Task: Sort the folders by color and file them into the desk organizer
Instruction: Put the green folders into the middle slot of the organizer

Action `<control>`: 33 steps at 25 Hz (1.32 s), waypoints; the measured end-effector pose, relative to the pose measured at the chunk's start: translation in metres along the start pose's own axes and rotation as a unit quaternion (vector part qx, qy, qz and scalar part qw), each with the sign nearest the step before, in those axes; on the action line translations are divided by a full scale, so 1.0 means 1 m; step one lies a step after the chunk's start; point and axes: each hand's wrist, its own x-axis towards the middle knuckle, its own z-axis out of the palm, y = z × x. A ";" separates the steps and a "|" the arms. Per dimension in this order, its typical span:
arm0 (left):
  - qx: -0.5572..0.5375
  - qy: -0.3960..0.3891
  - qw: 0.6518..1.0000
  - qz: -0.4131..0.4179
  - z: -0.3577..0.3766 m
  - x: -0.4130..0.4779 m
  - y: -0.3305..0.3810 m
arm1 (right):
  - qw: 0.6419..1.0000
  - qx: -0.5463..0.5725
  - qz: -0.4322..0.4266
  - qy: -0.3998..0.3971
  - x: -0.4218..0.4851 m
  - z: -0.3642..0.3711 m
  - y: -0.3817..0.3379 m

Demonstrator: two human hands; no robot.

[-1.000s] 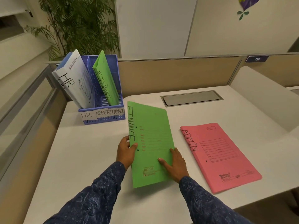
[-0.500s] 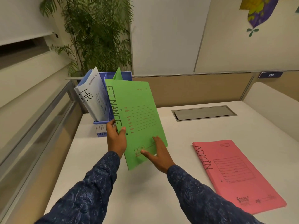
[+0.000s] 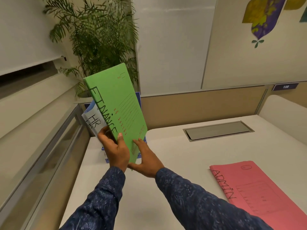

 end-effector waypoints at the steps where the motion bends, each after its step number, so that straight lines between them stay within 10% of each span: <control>1: -0.001 -0.005 1.000 0.005 0.000 0.006 -0.001 | 1.000 0.002 -0.005 0.001 0.007 0.000 -0.001; 33: 0.164 -0.016 0.986 0.022 0.070 0.099 -0.110 | 0.997 -0.065 0.018 0.030 0.143 0.014 0.102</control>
